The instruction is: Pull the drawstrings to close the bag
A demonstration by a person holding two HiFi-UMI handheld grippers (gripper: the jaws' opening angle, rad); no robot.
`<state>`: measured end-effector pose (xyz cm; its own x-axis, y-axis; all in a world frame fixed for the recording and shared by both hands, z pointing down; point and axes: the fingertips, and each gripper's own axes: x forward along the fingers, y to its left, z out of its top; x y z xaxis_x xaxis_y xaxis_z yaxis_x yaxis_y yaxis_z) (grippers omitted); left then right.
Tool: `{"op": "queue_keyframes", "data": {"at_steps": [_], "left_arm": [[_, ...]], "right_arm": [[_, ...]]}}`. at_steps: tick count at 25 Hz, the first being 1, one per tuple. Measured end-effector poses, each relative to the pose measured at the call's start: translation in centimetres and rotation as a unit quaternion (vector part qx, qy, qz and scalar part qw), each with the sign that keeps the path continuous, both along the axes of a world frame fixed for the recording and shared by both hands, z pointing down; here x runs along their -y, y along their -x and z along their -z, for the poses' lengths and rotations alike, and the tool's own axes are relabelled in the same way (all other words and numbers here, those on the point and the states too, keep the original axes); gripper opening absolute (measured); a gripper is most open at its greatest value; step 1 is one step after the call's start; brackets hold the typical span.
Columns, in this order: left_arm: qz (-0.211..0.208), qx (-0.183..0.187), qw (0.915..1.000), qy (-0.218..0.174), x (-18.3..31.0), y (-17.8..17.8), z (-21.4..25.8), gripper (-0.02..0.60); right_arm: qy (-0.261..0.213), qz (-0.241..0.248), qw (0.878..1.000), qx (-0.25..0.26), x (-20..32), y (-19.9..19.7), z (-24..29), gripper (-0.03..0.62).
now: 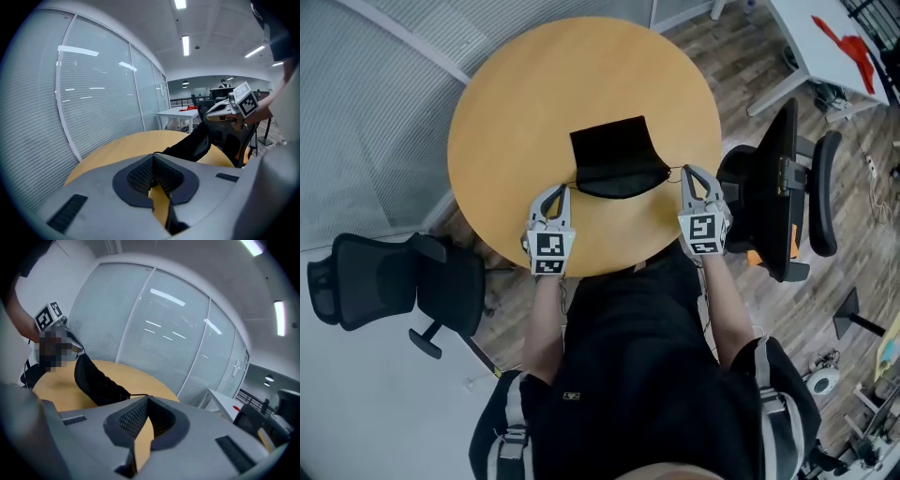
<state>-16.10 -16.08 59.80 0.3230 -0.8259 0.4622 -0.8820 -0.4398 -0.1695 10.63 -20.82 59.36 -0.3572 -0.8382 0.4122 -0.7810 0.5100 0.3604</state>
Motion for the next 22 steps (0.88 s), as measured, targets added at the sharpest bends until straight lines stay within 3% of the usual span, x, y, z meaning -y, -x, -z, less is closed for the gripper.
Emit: {"op": "queue_keyframes", "data": {"at_steps": [12,22], "left_arm": [[0.051,0.027,0.9957,-0.073,-0.1,0.2,9.4,0.014],[0.1,0.049,0.982,-0.152,0.9,1.0,21.3,0.014]], "right_arm": [[-0.078,0.074,0.994,0.014,2.8,0.7,9.2,0.057],[-0.161,0.132,0.977,0.038,5.0,2.9,20.2,0.057]]}}
